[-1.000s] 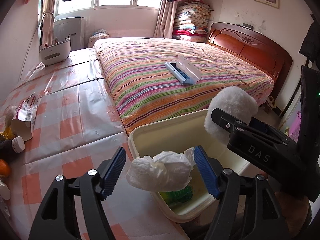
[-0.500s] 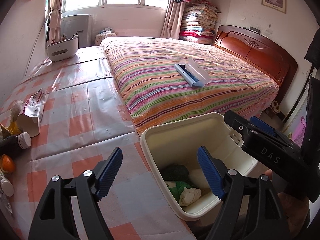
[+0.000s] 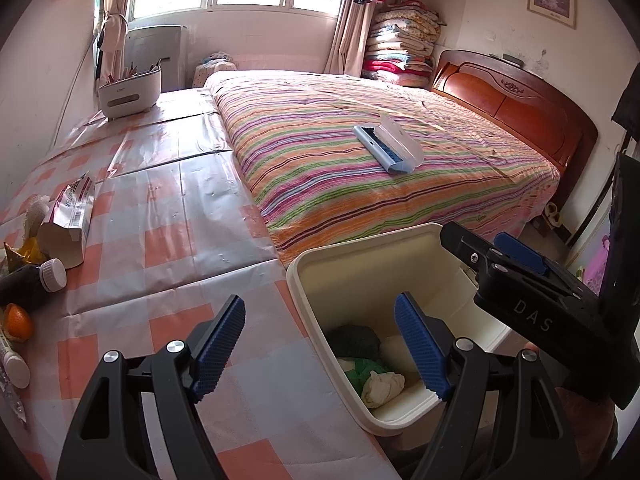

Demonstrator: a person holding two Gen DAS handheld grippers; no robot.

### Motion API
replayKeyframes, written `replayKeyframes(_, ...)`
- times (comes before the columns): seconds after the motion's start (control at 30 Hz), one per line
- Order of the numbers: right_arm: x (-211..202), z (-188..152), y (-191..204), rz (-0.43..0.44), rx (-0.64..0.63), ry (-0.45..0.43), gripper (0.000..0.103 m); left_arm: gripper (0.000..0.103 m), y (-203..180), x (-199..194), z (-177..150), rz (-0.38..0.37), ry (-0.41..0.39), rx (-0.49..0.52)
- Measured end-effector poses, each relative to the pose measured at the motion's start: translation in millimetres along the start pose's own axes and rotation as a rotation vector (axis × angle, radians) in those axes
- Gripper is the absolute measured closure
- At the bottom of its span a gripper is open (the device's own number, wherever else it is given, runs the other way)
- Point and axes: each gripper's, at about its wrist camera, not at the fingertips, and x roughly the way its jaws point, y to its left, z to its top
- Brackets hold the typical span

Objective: Collect trash
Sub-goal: 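Move both grippers back from the bin to the trash pile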

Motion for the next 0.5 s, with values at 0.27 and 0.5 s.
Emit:
replayKeyframes(0.27, 1, 0, 14, 0.022, -0.020, 0.002, 0.019, 0.028, 11, -5, -1, 0.016, -0.001, -0.016)
replayKeyframes(0.5, 6, -1, 34, 0.053, -0.048, 0.014, 0.019, 0.028, 25, -11, -3, 0.042, -0.003, -0.035)
